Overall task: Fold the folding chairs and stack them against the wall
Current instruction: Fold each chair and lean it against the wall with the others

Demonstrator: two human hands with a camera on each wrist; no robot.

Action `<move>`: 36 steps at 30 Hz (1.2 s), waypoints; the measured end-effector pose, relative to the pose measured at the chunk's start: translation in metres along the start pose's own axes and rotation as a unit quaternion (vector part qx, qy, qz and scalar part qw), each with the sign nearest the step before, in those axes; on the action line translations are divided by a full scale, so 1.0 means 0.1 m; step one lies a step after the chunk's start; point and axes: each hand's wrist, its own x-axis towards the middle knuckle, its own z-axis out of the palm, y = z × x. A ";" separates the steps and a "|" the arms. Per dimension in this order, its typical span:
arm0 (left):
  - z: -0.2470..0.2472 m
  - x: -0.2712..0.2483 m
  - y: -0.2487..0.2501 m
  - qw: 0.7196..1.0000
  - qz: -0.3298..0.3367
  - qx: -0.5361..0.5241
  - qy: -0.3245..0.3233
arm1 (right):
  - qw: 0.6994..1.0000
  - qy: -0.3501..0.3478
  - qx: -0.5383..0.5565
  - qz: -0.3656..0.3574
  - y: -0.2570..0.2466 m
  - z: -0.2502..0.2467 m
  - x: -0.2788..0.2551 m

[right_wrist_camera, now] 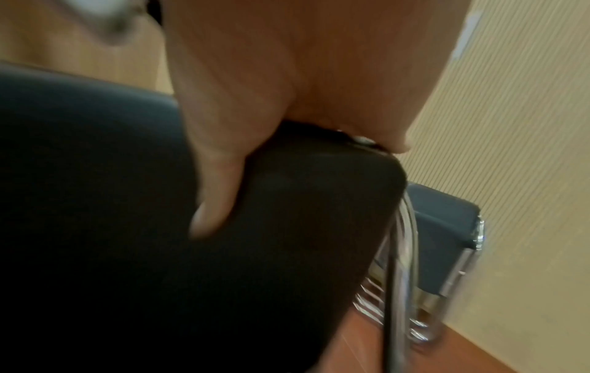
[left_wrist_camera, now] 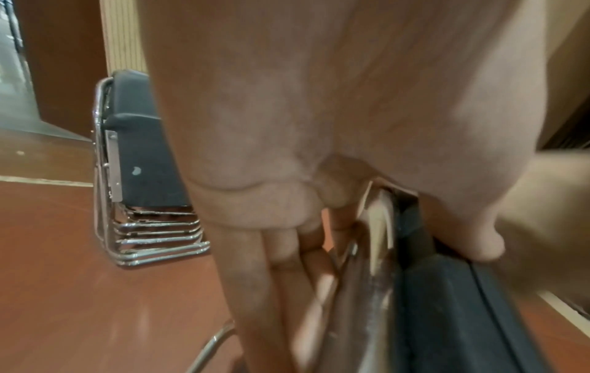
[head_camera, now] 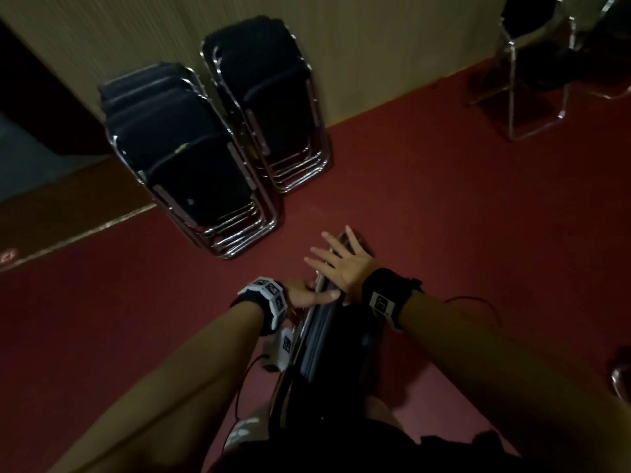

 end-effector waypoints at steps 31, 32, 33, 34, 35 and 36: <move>-4.74 3.11 1.33 0.979 0.083 0.178 0.063 | 0.992 -0.114 0.014 0.053 4.27 -1.97 3.73; -4.79 3.21 1.37 0.979 0.085 0.170 0.075 | 0.992 -0.116 0.010 0.050 4.40 -1.97 3.79; -4.86 3.28 1.44 0.978 0.090 0.168 0.084 | 0.992 -0.117 0.001 0.044 4.54 -2.00 3.87; -4.96 3.41 1.50 0.979 0.095 0.160 0.087 | 0.992 -0.118 -0.008 0.034 4.70 -2.05 3.98; -5.05 3.51 1.55 0.981 0.099 0.147 0.084 | 0.992 -0.124 -0.008 0.027 4.82 -2.10 4.07; -5.12 3.60 1.58 0.984 0.093 0.131 0.074 | 0.991 -0.133 -0.004 0.020 4.90 -2.13 4.17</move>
